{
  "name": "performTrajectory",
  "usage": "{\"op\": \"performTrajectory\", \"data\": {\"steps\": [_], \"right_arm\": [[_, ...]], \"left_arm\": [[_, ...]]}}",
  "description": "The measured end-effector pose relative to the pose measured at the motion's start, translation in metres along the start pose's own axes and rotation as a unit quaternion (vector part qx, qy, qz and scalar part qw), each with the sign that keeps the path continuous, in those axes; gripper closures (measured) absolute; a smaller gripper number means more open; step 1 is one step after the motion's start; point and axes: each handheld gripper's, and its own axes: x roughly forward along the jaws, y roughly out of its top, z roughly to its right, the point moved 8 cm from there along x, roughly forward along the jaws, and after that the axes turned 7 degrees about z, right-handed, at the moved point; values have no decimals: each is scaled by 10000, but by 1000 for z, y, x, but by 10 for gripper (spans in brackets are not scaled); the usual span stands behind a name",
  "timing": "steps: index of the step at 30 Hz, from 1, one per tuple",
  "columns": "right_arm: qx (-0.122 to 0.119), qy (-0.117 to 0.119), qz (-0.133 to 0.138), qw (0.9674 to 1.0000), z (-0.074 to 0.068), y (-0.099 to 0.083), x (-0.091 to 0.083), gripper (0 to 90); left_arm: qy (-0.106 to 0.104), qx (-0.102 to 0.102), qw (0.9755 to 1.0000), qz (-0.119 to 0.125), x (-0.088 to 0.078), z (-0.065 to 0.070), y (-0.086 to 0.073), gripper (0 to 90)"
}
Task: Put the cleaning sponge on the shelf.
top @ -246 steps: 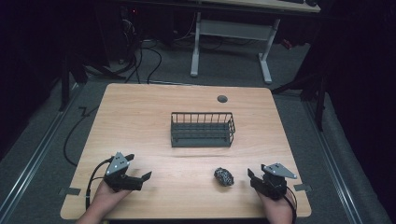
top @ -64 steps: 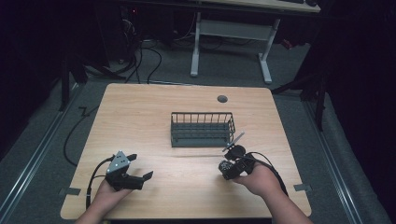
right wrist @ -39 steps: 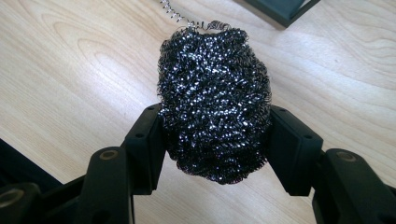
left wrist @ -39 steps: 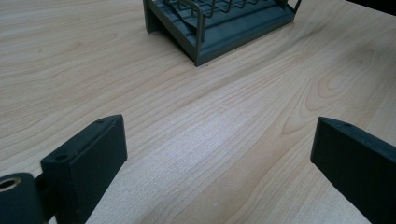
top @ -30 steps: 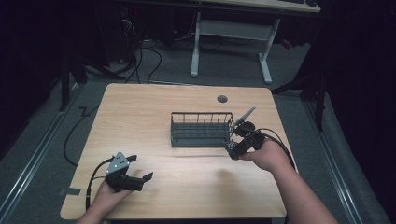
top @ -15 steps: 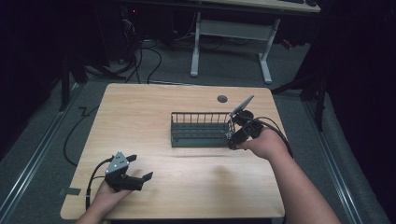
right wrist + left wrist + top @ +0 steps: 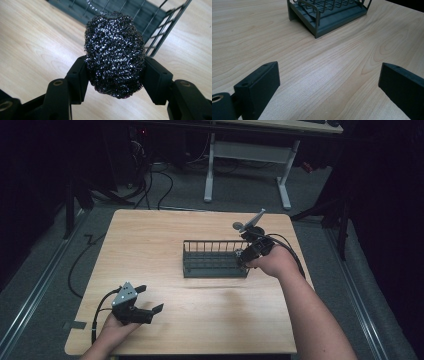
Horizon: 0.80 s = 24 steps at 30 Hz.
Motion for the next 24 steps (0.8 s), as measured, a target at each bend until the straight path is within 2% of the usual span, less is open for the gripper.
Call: {"op": "performTrajectory", "data": {"steps": [4, 5, 6, 13, 19, 23, 24], "right_arm": [[47, -16, 42, 10000, 5, 9, 3, 429], [137, -27, 30, 9999, 7, 11, 5, 429], [72, -34, 47, 10000, 10, 12, 6, 429], [164, -146, -11, 9998, 19, 25, 17, 428], [202, -158, 4, 9997, 20, 35, 23, 427], [216, -195, -138, 9995, 20, 35, 32, 427], [153, -193, -154, 9996, 21, 36, 34, 427]], "left_arm": [[-2, 19, 10000, -8, 0, 0, 0, 43], [6, 24, 10000, -9, 0, 0, 0, 43], [4, 20, 10000, -12, 0, 0, 0, 43], [36, -17, 10000, -12, 0, -1, -1, 43], [25, -8, 10000, -5, 0, -1, -1, 43], [10, -12, 10000, -3, 0, -1, -1, 43], [2, -16, 10000, -4, 0, -2, -1, 43]]}}
